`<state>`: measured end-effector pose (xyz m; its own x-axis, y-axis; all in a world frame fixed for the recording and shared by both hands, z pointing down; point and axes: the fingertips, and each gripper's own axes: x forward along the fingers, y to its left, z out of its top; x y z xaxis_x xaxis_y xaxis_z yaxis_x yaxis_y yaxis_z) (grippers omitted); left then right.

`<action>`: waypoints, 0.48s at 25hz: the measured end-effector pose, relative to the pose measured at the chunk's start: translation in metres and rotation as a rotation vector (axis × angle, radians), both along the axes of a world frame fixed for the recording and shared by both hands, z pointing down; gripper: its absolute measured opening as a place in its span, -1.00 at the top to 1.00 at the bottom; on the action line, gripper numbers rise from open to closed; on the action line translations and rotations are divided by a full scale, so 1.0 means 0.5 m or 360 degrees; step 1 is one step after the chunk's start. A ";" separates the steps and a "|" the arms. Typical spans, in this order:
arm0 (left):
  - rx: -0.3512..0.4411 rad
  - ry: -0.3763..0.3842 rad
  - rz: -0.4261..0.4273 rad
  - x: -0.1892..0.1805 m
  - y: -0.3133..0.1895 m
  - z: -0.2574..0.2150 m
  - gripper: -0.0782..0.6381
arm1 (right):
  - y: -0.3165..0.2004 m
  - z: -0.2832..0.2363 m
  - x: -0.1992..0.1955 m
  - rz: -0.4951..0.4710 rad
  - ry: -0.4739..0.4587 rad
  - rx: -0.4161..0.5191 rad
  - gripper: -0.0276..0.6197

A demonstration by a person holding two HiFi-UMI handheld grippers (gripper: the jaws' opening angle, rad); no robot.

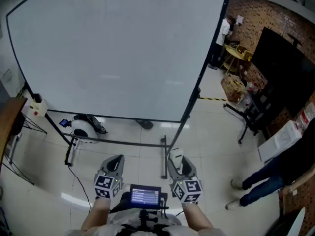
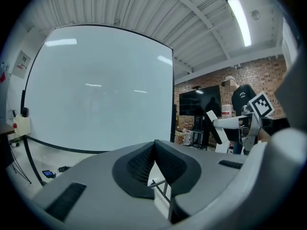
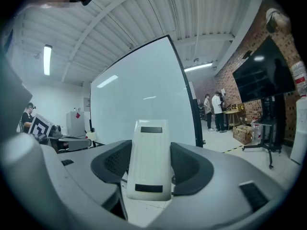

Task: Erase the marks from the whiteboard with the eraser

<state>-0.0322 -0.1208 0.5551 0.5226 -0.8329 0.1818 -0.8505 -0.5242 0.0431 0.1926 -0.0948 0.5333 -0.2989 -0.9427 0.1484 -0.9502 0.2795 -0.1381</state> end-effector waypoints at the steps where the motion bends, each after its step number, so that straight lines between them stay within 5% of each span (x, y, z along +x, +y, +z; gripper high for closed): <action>1: 0.0006 0.0001 0.0001 0.003 0.009 -0.005 0.80 | 0.011 0.001 0.001 -0.0003 0.0000 -0.0005 0.10; 12: 0.0092 0.0017 0.0080 0.011 0.010 -0.054 0.80 | 0.043 -0.022 -0.012 0.0030 0.0017 0.0030 0.10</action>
<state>-0.0267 -0.1157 0.5281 0.5655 -0.8147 0.1284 -0.8228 -0.5680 0.0204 0.1867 -0.0731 0.5223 -0.2793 -0.9509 0.1336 -0.9567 0.2637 -0.1228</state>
